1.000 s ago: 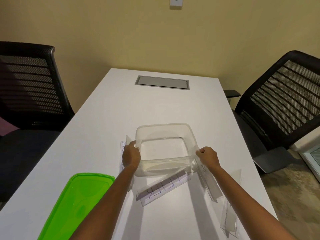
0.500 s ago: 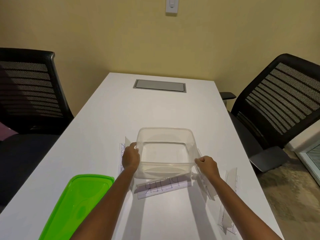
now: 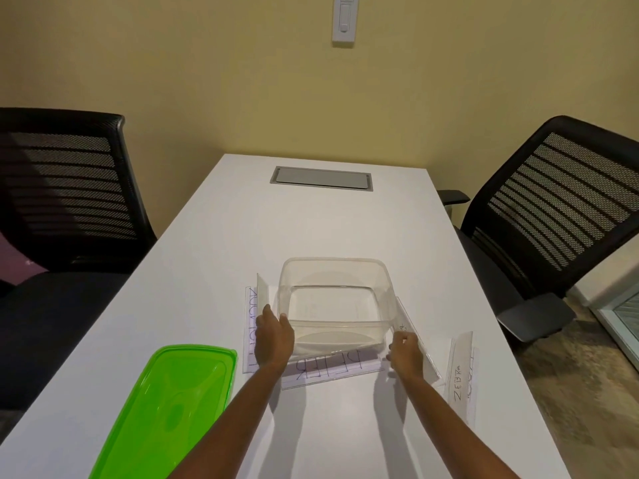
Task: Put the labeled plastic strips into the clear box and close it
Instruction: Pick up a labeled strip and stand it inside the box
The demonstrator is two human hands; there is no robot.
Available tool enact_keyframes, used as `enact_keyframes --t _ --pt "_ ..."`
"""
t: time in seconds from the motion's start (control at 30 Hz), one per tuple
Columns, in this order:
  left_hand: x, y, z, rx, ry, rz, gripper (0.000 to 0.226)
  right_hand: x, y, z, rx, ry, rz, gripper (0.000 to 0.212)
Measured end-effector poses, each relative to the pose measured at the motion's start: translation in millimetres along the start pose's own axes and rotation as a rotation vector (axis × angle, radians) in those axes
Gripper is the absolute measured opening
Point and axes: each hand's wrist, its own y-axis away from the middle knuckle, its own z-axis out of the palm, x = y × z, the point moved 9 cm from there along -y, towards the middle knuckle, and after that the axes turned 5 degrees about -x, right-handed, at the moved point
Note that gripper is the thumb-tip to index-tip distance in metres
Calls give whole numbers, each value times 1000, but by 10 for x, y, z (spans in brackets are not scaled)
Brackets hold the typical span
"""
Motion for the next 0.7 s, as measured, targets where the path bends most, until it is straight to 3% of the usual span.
enact_keyframes --t 0.13,0.27,0.4,0.57,0.7 --pt "-193 164 144 -60 -47 -84 51 242 47 254 -130 -96 116 17" --pt "-348 218 302 -173 -38 -126 44 271 66 376 -165 -75 190 36" --pt "-427 212 337 -218 16 -127 36 225 65 405 -132 -172 219 40" --pt "-508 204 293 -192 167 -158 33 190 160 351 -166 -320 256 33" --pt "-531 217 217 -116 226 -172 32 292 342 333 -303 -525 361 26"
